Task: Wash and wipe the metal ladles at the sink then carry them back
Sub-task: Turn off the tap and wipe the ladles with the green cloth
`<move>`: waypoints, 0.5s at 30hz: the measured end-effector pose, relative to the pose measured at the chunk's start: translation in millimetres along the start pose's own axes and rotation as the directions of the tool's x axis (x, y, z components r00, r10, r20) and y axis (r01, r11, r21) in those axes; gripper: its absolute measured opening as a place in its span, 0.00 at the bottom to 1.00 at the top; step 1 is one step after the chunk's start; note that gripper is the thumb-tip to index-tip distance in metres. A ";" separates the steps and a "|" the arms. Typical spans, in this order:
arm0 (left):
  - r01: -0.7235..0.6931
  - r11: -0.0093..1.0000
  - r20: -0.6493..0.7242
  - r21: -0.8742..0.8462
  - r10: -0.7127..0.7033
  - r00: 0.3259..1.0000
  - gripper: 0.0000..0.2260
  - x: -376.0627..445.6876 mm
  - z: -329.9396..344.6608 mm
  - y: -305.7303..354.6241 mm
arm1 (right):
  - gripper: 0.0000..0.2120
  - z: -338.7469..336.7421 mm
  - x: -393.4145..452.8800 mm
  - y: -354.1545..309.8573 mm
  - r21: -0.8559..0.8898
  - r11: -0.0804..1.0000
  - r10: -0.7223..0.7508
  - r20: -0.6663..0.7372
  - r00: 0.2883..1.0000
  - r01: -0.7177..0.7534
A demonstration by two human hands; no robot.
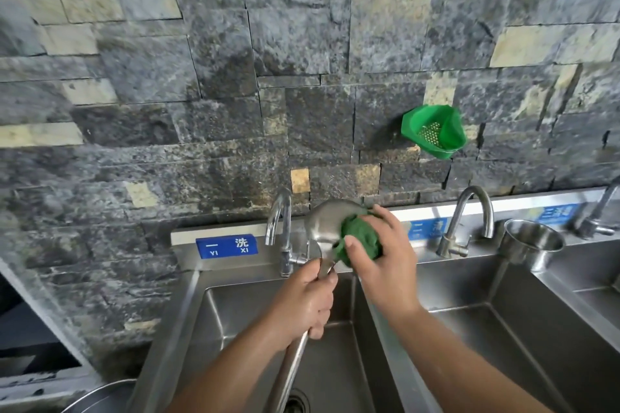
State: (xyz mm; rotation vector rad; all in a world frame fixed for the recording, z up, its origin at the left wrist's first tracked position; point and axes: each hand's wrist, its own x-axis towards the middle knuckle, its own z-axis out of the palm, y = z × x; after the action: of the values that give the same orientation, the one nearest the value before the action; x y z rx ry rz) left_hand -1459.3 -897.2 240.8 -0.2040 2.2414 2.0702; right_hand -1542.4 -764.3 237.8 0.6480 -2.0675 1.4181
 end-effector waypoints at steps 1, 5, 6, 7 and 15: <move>0.015 1.000 0.004 -0.016 -0.014 1.000 0.08 0.3 -0.6 3.6 | 0.20 2.5 -4.8 -0.2 -0.126 0.983 -0.136 0.002 0.991 0.135; 0.015 1.000 0.008 -0.012 -0.015 1.000 0.08 -0.8 -2.9 10.7 | 0.18 -1.1 6.2 1.3 -0.297 0.847 -0.435 0.093 0.896 0.441; 0.012 1.000 0.011 0.001 -0.012 1.000 0.08 -0.2 -3.9 12.1 | 0.18 -2.6 10.2 1.2 -0.305 0.850 -0.424 0.090 0.901 0.430; 0.012 1.000 0.019 0.015 -0.012 1.000 0.08 0.6 -5.3 13.0 | 0.18 -3.9 13.2 0.1 -0.305 0.870 -0.382 0.083 0.921 0.388; 0.015 0.981 0.062 0.196 -0.028 0.998 0.06 -3.8 -18.3 -1.4 | 0.03 -22.0 47.1 -11.7 0.185 0.845 0.475 0.170 0.863 -0.502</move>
State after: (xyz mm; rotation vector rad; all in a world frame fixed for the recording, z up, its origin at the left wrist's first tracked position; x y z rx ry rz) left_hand -1454.8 -915.3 241.5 -0.1454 2.3723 1.8036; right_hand -1565.7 -751.4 284.0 0.2940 -2.2917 1.9634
